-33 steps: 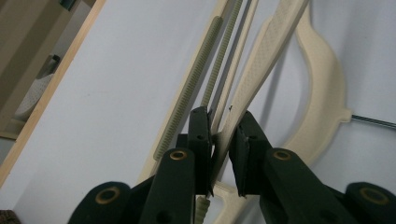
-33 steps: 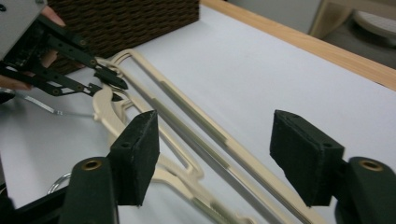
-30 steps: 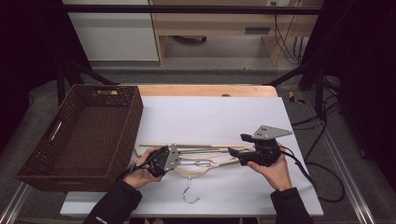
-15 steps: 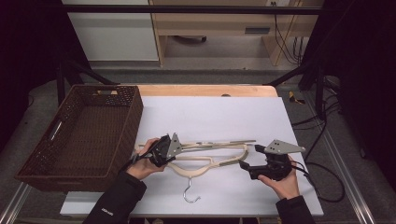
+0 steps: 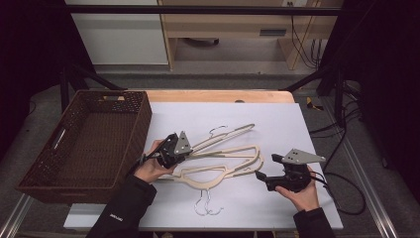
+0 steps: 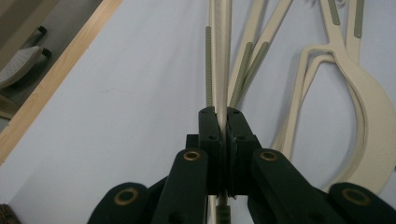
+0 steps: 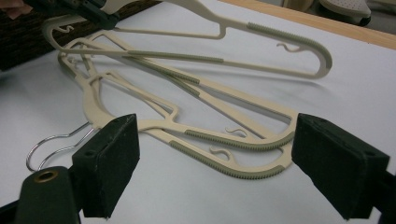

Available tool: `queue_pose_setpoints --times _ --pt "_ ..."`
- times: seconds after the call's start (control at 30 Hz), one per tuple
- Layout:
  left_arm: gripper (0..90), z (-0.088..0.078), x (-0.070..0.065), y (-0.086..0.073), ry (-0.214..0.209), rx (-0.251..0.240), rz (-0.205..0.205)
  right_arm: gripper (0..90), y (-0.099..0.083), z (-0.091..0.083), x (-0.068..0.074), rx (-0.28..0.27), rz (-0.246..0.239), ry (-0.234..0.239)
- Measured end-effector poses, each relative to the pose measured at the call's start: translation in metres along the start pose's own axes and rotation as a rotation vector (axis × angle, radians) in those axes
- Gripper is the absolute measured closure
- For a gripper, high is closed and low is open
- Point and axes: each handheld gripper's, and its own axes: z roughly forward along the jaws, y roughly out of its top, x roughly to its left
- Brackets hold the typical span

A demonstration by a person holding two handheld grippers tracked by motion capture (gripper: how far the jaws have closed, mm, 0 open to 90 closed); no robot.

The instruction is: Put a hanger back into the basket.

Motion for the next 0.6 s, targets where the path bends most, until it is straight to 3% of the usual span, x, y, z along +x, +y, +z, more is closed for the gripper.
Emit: queue_pose_setpoints --times 0.13,0.23,0.33,0.4,0.47,0.5,0.6 --pt "87.1 -0.007 0.003 0.001 -0.001 -0.024 -0.039 15.2 -0.001 0.0 -0.001 -0.001 0.007 -0.004" --pt "87.1 -0.02 0.004 0.007 0.001 -0.057 -0.106 14.0 -0.002 -0.001 -0.002 -0.01 0.013 -0.008" --pt "87.1 -0.028 0.005 0.01 -0.004 -0.066 -0.138 12.8 -0.001 -0.002 -0.002 -0.016 0.017 -0.01" --pt "87.0 -0.041 0.005 0.015 -0.015 -0.078 -0.186 10.0 -0.002 -0.003 -0.001 -0.027 0.024 -0.025" --pt "87.0 -0.045 0.005 0.016 -0.015 -0.078 -0.188 9.5 -0.002 -0.004 -0.002 -0.035 0.025 -0.028" --pt "87.0 -0.05 0.004 0.017 -0.02 -0.095 -0.217 9.1 -0.002 -0.004 -0.002 -0.037 0.029 -0.031" --pt "87.0 -0.064 0.005 0.019 -0.028 -0.117 -0.242 7.5 -0.003 -0.006 -0.002 -0.048 0.032 -0.044"
